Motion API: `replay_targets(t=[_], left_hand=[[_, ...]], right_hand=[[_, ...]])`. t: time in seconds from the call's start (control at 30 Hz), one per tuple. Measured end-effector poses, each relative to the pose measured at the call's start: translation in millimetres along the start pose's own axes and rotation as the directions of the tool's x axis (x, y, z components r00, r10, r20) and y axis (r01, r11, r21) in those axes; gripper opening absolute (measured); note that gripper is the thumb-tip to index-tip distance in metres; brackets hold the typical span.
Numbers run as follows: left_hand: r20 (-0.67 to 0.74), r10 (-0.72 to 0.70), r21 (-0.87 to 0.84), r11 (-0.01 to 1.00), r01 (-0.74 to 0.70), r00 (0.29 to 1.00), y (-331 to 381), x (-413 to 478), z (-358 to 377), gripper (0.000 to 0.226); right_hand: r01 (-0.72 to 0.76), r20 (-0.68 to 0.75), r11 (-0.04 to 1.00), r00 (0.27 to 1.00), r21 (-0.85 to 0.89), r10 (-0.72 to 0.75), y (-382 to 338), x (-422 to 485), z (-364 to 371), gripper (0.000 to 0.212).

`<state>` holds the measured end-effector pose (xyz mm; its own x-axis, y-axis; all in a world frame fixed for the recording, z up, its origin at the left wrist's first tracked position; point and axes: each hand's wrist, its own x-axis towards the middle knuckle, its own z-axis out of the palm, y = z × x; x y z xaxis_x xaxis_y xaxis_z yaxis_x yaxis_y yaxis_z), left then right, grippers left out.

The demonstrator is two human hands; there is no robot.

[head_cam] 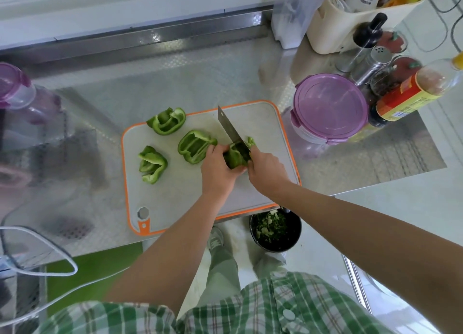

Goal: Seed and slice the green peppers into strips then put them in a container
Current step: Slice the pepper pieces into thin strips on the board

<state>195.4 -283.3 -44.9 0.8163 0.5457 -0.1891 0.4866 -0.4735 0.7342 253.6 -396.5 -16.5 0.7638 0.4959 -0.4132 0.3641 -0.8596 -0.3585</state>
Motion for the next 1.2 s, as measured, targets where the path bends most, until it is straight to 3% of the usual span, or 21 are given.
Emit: replay_targets(t=[0.23,0.5,0.83,1.07,1.2], left_hand=[[0.019,-0.011,-0.064,0.998,0.012,1.0,-5,-1,0,0.061],[0.011,-0.009,-0.033,0.999,0.01,1.0,-3,0,1,0.06],[0.018,-0.003,-0.029,1.0,0.003,1.0,1,-1,-1,0.057],[0.024,-0.012,-0.053,0.999,0.013,1.0,-1,-3,0,0.056],[0.039,-0.003,-0.071,0.997,0.005,0.999,-3,-5,-5,0.055]], right_hand=[[0.007,-0.116,0.995,0.993,0.104,0.006,9,4,-3,0.023],[0.04,-0.01,0.995,0.999,0.094,-0.039,10,-6,-16,0.014],[0.005,0.016,0.995,1.0,0.098,-0.007,6,-6,-12,0.006],[0.0,-0.01,1.0,1.0,0.003,0.0,-1,-3,-1,0.013],[-0.015,-0.056,0.999,0.998,0.05,0.018,-5,8,-1,0.028]])
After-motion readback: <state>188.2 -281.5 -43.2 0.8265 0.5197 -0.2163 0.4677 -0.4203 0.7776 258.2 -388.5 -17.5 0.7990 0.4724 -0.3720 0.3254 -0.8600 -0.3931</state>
